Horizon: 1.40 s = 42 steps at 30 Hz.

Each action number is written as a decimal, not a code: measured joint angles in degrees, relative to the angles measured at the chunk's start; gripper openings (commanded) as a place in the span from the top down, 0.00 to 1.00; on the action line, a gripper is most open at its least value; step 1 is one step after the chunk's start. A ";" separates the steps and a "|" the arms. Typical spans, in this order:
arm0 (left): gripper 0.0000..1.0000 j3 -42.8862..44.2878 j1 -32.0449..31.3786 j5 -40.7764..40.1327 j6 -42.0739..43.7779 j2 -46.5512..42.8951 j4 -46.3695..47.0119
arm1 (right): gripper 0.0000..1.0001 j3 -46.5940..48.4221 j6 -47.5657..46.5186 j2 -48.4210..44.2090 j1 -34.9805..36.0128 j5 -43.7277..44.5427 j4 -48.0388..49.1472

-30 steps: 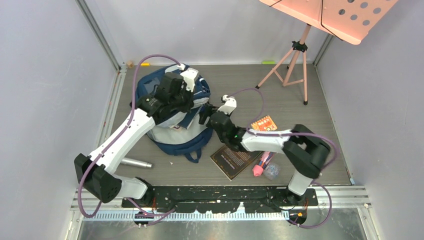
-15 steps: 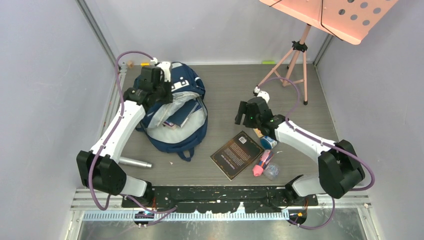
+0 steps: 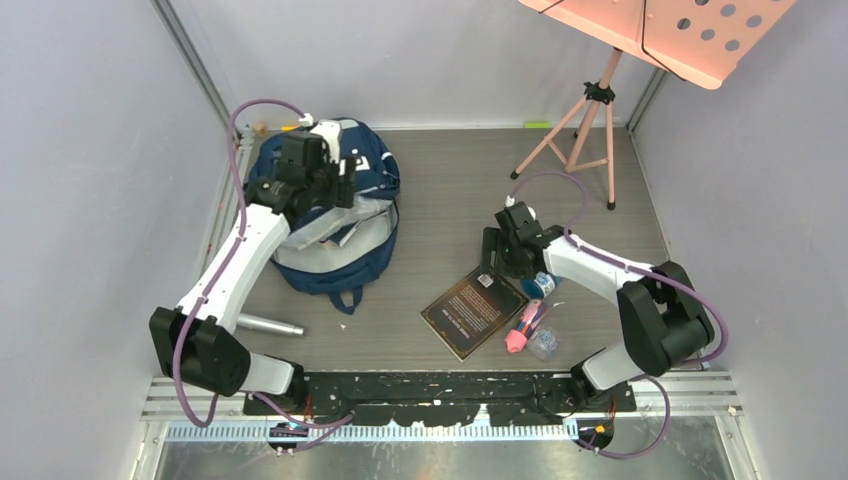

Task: Pack the student bag
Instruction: Pick up the book from the center of the board.

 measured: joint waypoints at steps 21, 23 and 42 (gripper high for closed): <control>0.20 -35.15 -29.86 5.70 -32.28 -22.10 8.35 | 0.34 0.00 4.44 3.39 6.84 -4.61 -3.45; 0.20 -40.94 -32.79 5.62 -37.44 -22.93 9.38 | 0.34 0.00 6.36 3.43 9.70 -4.61 -3.30; 0.16 -58.01 -35.63 5.84 -57.68 -25.07 23.04 | 0.23 0.00 8.70 1.97 14.78 -3.67 -5.86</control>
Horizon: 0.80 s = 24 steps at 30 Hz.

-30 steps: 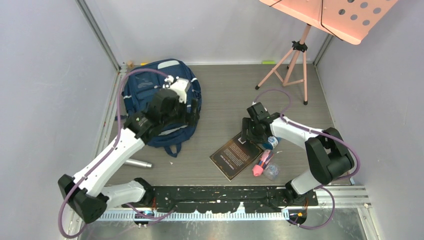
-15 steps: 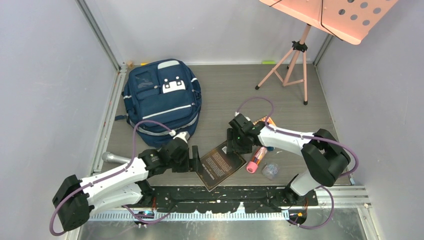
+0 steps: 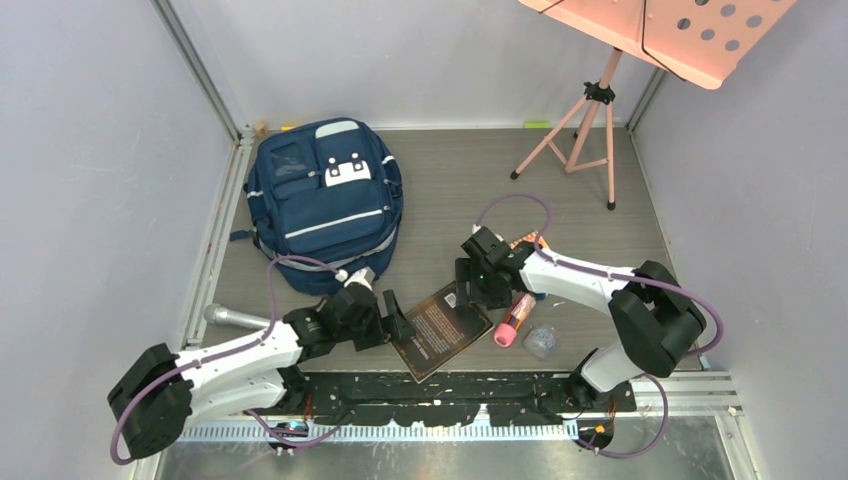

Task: Pack the student bag
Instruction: Pick up the book from the center of the board.

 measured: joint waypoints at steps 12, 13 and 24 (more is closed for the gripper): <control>0.26 4.02 5.25 0.79 1.86 12.74 12.66 | 0.24 -5.60 -2.80 -3.37 -5.77 -11.52 0.39; 0.27 4.57 6.64 0.90 2.73 13.68 13.11 | 0.24 -5.88 -2.67 -3.45 -5.77 -12.61 0.76; 0.41 5.62 11.98 -0.59 8.46 16.35 14.67 | 0.34 -10.38 7.02 -4.74 -6.12 -17.90 9.64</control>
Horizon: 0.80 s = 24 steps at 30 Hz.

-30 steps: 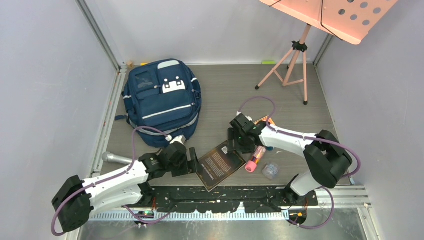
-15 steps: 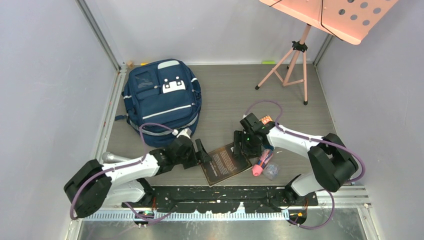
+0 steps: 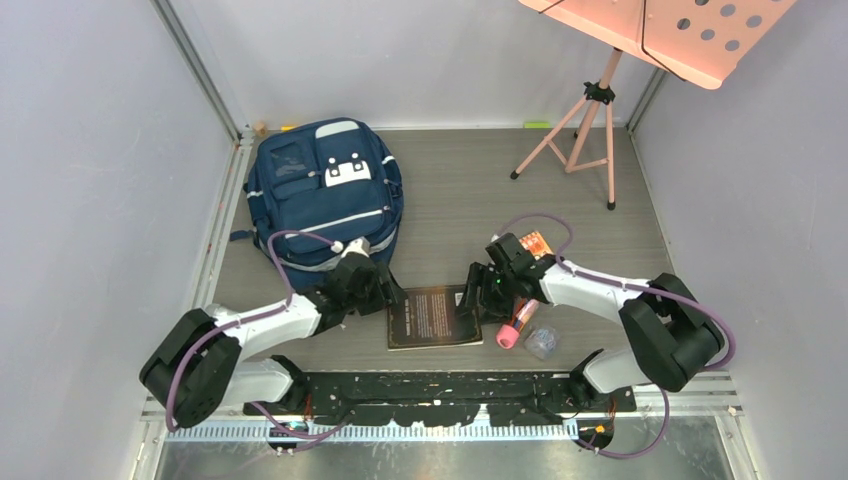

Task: Pack the student bag
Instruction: Pick up the book from the center of the board.

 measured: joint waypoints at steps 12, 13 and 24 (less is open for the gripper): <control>0.43 -3.23 1.66 -9.09 1.97 -2.29 2.29 | 0.59 -7.78 14.12 0.44 -0.13 -2.93 18.86; 0.43 -3.23 1.70 -9.42 2.12 -2.14 2.43 | 0.61 -8.35 14.69 0.46 -0.13 -2.95 20.06; 0.52 -3.23 2.08 -11.82 2.80 -0.72 3.80 | 0.72 -13.14 17.79 0.07 -0.07 -2.93 29.14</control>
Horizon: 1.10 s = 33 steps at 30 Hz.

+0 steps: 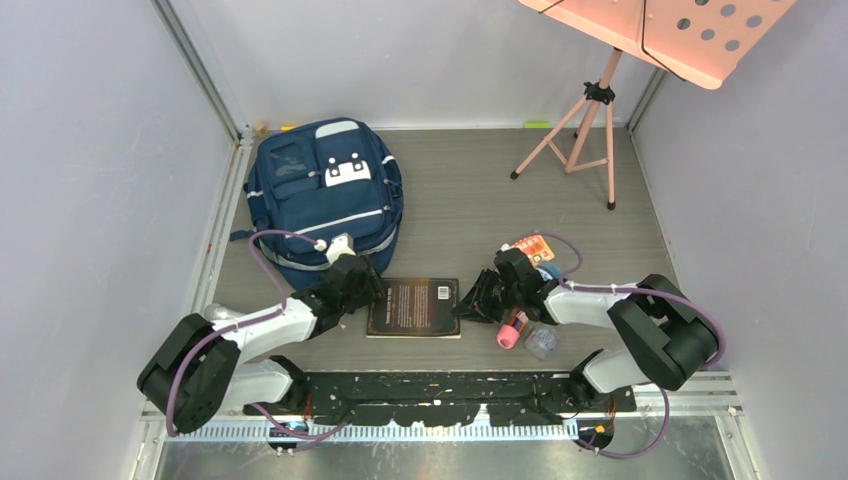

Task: Pack the student bag
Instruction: Pick up the book from the center of the board.

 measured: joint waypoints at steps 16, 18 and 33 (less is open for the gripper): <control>0.55 -0.42 0.44 -2.73 0.76 -0.85 -0.09 | 0.78 -3.52 2.23 -1.68 4.17 5.57 8.72; 0.55 -0.42 0.39 -1.62 0.50 -1.03 0.02 | 0.78 -3.26 1.95 -3.02 4.87 6.38 9.11; 0.18 -0.22 -0.28 1.05 1.51 -6.14 -6.16 | 0.99 0.46 -0.02 -0.63 7.39 10.05 8.22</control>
